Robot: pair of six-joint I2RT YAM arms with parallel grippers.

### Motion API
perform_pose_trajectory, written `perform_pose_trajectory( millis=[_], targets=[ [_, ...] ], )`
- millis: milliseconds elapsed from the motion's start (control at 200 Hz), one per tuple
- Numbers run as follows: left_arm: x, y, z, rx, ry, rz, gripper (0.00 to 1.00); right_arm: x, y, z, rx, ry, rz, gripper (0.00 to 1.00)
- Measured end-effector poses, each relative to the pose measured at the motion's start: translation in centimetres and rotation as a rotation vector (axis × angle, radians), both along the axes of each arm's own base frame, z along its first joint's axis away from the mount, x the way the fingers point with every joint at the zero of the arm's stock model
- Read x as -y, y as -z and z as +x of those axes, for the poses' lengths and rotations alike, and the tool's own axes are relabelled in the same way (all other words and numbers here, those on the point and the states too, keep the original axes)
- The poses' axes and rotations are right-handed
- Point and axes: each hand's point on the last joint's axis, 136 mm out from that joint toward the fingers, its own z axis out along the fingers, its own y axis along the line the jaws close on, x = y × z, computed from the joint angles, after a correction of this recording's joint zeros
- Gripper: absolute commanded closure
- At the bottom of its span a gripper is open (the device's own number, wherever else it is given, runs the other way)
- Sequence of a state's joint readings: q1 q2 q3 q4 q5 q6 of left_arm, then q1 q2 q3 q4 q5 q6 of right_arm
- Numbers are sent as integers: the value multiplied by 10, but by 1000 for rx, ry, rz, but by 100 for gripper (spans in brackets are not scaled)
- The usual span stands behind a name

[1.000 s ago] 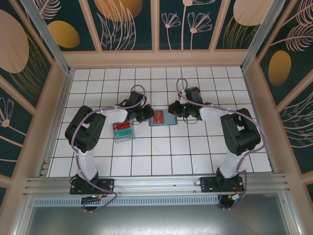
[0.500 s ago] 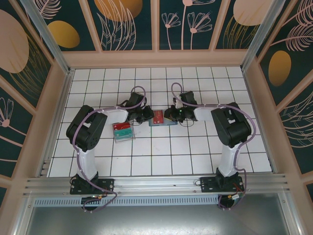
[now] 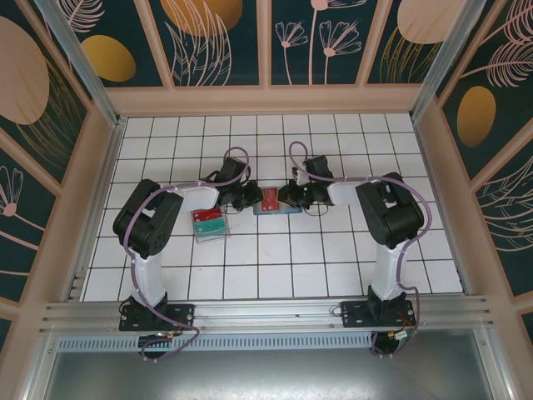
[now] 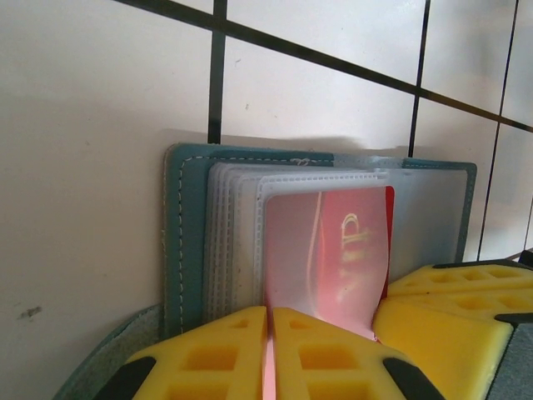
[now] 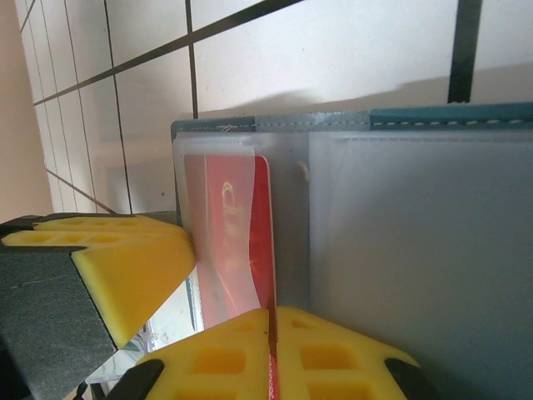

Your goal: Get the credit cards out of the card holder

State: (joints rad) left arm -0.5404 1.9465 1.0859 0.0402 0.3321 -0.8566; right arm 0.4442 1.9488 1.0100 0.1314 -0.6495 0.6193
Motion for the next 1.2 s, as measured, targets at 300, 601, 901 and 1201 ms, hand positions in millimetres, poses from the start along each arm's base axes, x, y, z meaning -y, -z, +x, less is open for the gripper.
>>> perform_pose_trajectory(
  millis=[300, 601, 901, 1201],
  targets=[
    [-2, 1, 0, 0, -1, 22, 98, 0, 0, 0, -1, 2, 0, 100],
    [0, 2, 0, -1, 1, 37, 100, 8, 1, 0, -1, 18, 22, 100],
    [1, 2, -1, 0, 6, 46, 100, 25, 4, -2, -17, 51, 22, 100],
    [1, 2, -1, 1, 7, 48, 93, 25, 4, -2, -16, 51, 23, 100]
  ],
)
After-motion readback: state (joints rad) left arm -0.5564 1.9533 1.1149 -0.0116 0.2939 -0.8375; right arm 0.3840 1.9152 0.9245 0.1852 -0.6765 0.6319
